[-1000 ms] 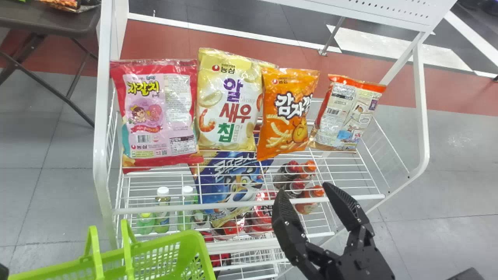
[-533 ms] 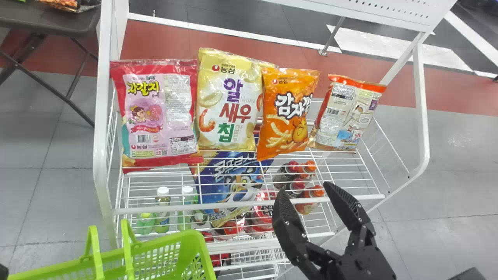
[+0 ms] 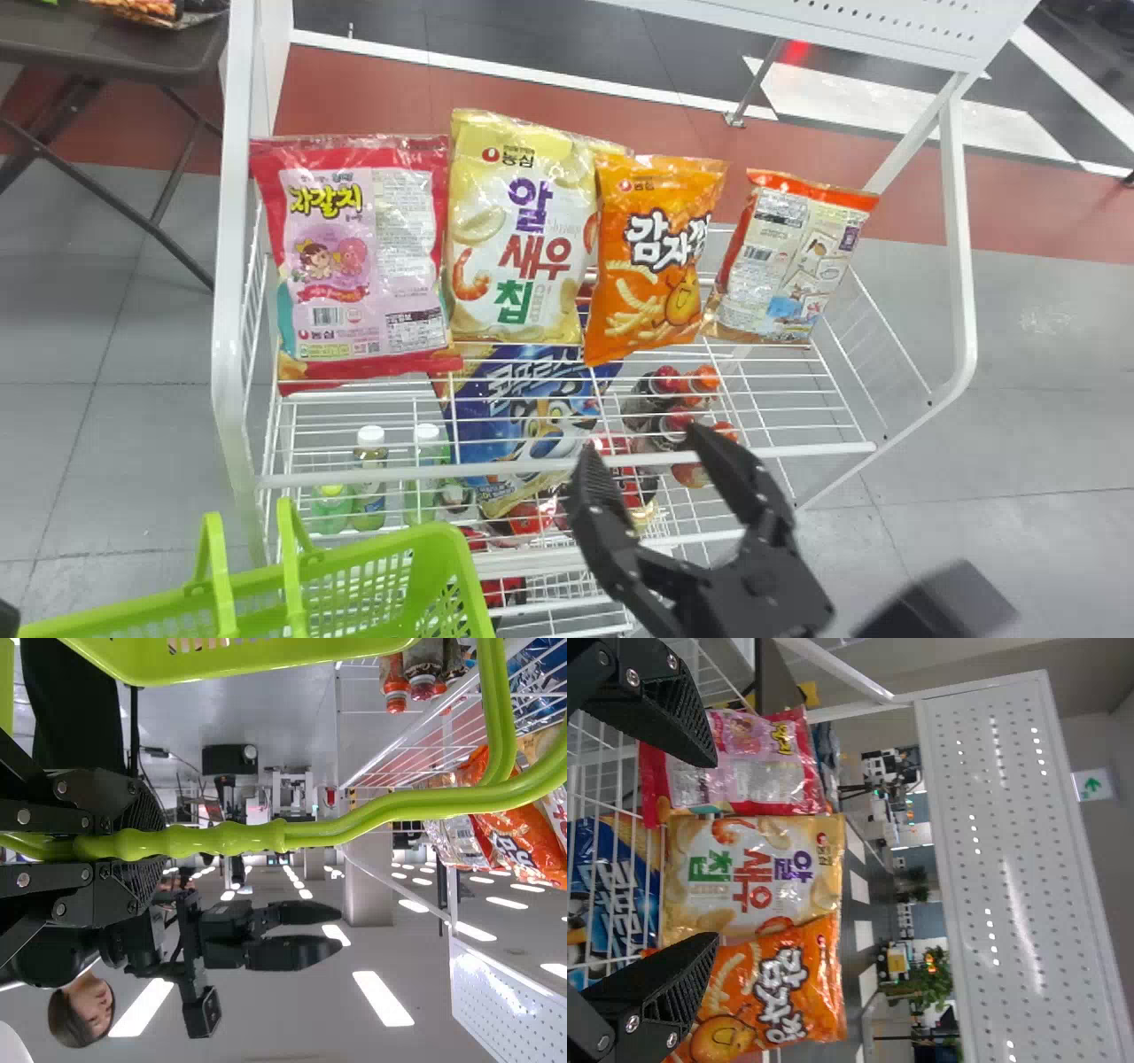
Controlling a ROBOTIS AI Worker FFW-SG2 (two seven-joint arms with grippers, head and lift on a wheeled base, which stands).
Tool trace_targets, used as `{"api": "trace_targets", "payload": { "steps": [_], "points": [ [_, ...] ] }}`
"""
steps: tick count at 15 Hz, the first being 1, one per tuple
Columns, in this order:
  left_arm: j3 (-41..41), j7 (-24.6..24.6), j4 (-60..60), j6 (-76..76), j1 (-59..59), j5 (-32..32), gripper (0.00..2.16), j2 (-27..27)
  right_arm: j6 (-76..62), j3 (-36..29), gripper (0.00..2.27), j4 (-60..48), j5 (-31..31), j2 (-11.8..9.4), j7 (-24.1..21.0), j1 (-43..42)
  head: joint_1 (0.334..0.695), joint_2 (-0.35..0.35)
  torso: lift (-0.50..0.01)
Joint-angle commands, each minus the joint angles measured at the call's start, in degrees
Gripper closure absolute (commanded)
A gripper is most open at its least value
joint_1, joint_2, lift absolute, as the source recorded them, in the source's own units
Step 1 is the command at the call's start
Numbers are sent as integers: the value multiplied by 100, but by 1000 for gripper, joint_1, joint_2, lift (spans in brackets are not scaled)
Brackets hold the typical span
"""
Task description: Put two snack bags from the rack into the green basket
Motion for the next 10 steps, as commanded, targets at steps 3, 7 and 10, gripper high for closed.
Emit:
{"api": "trace_targets", "payload": {
  "steps": [3,7,10],
  "points": [
    [19,0,-61,7,-7,0,1369,1,1201,517,130,12,680,264,-1,-1023,695,-342,-5],
    [10,0,-61,7,-33,0,1369,1,1430,1132,130,636,1278,313,8,-2122,695,-223,-5],
    [10,0,-61,7,-33,0,1369,1,1693,1475,130,1189,1752,313,8,-2939,695,-117,-5]
  ]
}}
